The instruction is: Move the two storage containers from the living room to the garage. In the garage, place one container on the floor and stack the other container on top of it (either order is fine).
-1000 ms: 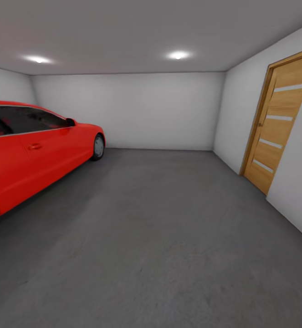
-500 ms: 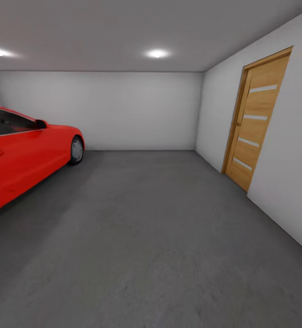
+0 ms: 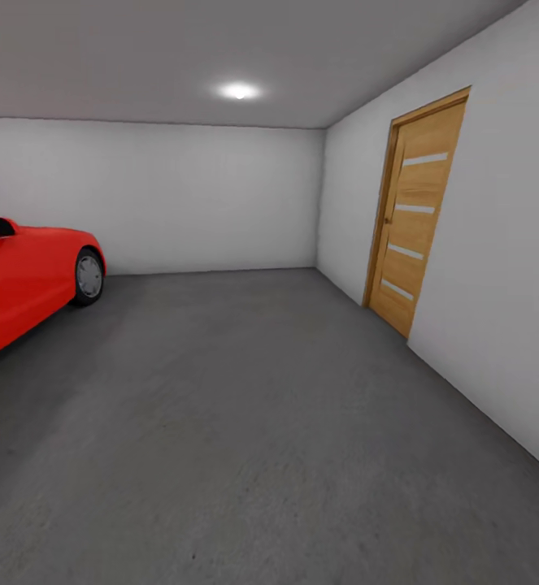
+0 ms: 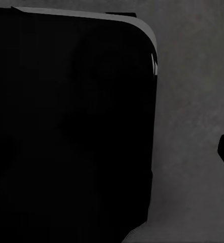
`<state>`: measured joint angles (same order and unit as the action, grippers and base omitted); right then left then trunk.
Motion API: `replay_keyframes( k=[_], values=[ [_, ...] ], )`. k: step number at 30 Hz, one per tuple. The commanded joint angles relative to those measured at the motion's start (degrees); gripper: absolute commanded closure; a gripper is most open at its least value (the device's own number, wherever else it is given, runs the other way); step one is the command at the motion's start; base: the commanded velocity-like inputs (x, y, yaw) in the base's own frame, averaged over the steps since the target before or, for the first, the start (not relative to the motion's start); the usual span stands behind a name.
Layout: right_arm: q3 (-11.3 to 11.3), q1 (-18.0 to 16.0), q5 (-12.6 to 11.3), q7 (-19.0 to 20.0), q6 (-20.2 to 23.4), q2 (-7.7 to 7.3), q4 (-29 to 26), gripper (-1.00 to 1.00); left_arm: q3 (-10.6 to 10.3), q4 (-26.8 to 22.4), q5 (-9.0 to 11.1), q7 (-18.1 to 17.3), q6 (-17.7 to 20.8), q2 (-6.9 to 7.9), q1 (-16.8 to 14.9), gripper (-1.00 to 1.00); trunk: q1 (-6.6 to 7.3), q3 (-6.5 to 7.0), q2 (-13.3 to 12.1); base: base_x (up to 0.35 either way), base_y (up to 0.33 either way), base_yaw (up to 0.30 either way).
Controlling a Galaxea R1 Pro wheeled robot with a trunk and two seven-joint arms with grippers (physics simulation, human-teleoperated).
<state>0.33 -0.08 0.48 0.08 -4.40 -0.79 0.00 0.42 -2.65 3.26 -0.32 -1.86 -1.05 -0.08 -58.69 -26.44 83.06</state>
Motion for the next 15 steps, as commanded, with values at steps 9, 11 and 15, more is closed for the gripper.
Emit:
replay_keyframes(
  k=[9, 11, 15],
  values=[
    [0.0, 0.0, 0.0, 0.0, -0.2, 0.04, 0.0, -1.0, 0.0, 0.0, 0.3, 0.0, -0.2, -0.01, 0.0, -1.0, -0.03, -0.04, 0.0, 0.321, 0.0, -0.286],
    [0.0, 0.0, 0.0, 0.0, -0.2, 0.03, 0.0, -1.0, 0.0, 0.0, 0.3, 0.0, -0.2, -0.01, 0.0, -1.0, -0.03, -0.01, 0.0, 0.321, 0.0, -0.251],
    [0.0, 0.0, 0.0, 0.0, -0.2, -0.1, 0.0, -1.0, 0.0, 0.0, 0.3, 0.0, -0.2, 0.0, 0.0, -1.0, -0.03, 0.01, 0.0, 0.321, 0.0, -0.093]
  ],
)
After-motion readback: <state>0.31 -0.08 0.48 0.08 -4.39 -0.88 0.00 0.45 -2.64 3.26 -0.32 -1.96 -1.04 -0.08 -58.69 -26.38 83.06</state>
